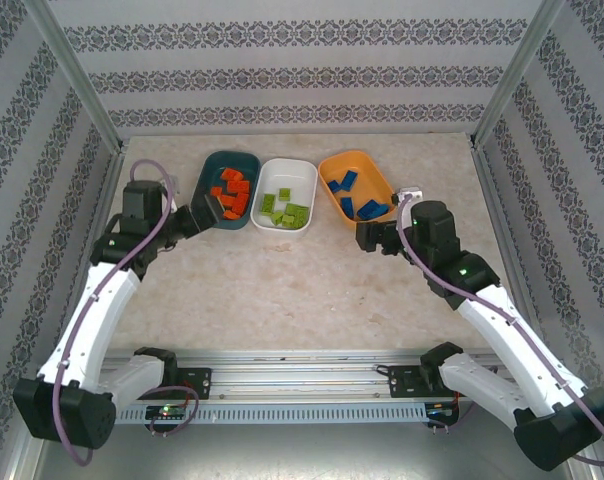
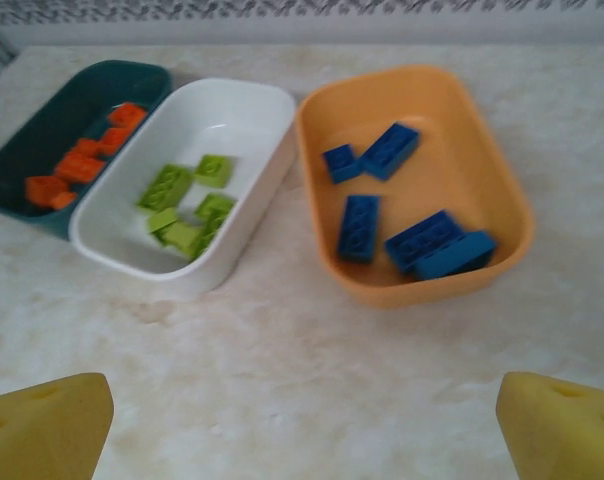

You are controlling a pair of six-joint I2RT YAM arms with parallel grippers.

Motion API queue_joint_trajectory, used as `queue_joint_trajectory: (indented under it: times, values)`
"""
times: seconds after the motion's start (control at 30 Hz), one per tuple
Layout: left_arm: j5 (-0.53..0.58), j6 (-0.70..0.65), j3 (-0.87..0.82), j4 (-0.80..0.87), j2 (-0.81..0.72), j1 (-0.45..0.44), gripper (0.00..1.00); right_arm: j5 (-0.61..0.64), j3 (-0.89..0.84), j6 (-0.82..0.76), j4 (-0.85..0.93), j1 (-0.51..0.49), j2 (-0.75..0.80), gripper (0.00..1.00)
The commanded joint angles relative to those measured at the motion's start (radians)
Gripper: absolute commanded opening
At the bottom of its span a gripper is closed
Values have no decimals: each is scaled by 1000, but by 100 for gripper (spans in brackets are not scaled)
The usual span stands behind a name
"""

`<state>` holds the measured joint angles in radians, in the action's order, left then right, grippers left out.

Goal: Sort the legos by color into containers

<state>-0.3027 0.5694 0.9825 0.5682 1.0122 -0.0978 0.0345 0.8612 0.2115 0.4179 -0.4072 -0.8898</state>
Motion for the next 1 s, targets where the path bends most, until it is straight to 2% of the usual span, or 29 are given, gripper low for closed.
queue_joint_trajectory:
  times: [0.0,0.2,0.37,0.47,0.6,0.73,0.9,0.97]
  values:
    - [80,-78,-73,-79,-72,-9,100,95,-35,-187,-123,33,28,98]
    - [142,-189,-216,-211,-170,-11,100,153,-99,-220,-289,71,-5,98]
    - [156,-289,-319,-311,-223,-12,100,120,-169,-220,-431,176,-173,98]
    - [158,-314,-379,-368,-262,-12,100,52,-222,-220,-534,262,-280,98]
    - [192,-352,-419,-389,-281,-13,100,-4,-277,-235,-685,322,-398,98]
    - [357,-330,-423,-385,-250,-9,100,-42,-285,-246,-798,331,-494,98]
    - [405,-398,-386,-413,-133,14,100,-60,-264,-269,-831,332,-565,98]
    - [413,-442,-391,-476,-73,36,100,-57,-255,-264,-842,333,-579,98]
